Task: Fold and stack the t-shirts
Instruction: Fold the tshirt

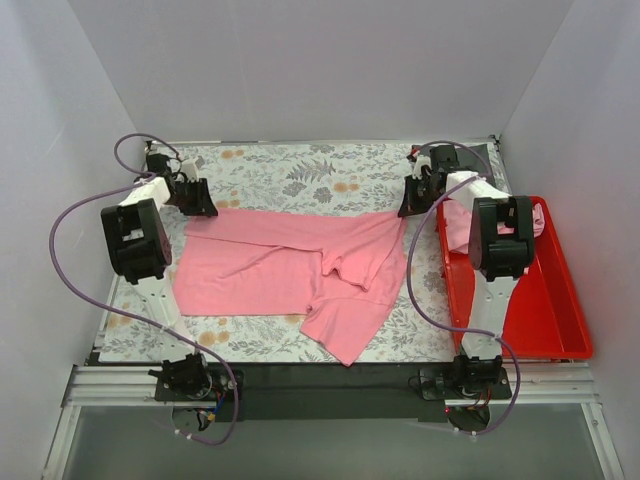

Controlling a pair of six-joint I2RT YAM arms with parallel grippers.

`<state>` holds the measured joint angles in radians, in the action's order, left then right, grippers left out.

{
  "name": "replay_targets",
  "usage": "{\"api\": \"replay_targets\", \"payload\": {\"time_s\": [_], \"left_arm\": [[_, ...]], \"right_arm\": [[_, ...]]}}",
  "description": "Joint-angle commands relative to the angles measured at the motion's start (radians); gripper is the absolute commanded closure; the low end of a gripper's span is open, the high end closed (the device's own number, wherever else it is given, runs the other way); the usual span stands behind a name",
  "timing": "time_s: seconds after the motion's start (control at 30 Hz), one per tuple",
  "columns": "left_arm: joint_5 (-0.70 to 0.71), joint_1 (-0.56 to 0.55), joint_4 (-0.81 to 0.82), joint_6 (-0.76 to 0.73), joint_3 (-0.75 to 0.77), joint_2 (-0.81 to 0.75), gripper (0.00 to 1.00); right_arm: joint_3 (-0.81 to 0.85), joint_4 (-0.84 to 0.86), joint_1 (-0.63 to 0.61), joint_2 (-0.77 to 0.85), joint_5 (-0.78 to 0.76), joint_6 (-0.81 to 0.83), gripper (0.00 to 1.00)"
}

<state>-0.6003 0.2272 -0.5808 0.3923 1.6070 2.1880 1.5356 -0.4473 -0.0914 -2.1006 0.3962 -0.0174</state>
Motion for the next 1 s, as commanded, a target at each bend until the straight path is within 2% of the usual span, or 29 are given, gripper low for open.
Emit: {"api": "replay_targets", "payload": {"time_s": [0.0,0.2,0.4,0.53,0.6,0.67,0.73,0.77,0.97], "left_arm": [[0.141,-0.026,-0.013,0.055,-0.013,-0.017,0.71],[0.356,0.037,0.027,0.158,0.016,0.076,0.80],[0.251,0.057,0.024,0.184,0.070,0.107,0.78],[0.241,0.041,0.029,0.201,0.120,0.130,0.76],[0.234,0.040,0.026,0.206,0.145,0.138,0.74],[0.211,0.041,0.024,0.206,0.162,0.121,0.70],[0.179,0.041,0.024,0.198,0.165,0.099,0.67],[0.163,0.041,0.027,0.195,0.169,0.072,0.66],[0.079,0.043,-0.014,0.155,0.179,-0.063,0.58]], "right_arm": [[0.052,-0.007,-0.001,-0.025,-0.049,0.051,0.99],[0.115,-0.005,-0.010,-0.056,-0.167,0.105,0.99],[0.208,0.007,-0.027,-0.125,-0.151,0.120,0.99],[0.308,0.009,-0.056,-0.179,-0.164,0.140,0.97],[0.350,0.007,-0.064,-0.185,-0.181,0.151,0.86],[0.369,0.009,-0.068,-0.179,-0.186,0.174,0.70],[0.385,0.009,-0.067,-0.158,-0.189,0.198,0.61],[0.386,0.007,-0.068,-0.148,-0.189,0.204,0.53],[0.350,-0.005,-0.068,-0.016,-0.175,0.266,0.37]]}}
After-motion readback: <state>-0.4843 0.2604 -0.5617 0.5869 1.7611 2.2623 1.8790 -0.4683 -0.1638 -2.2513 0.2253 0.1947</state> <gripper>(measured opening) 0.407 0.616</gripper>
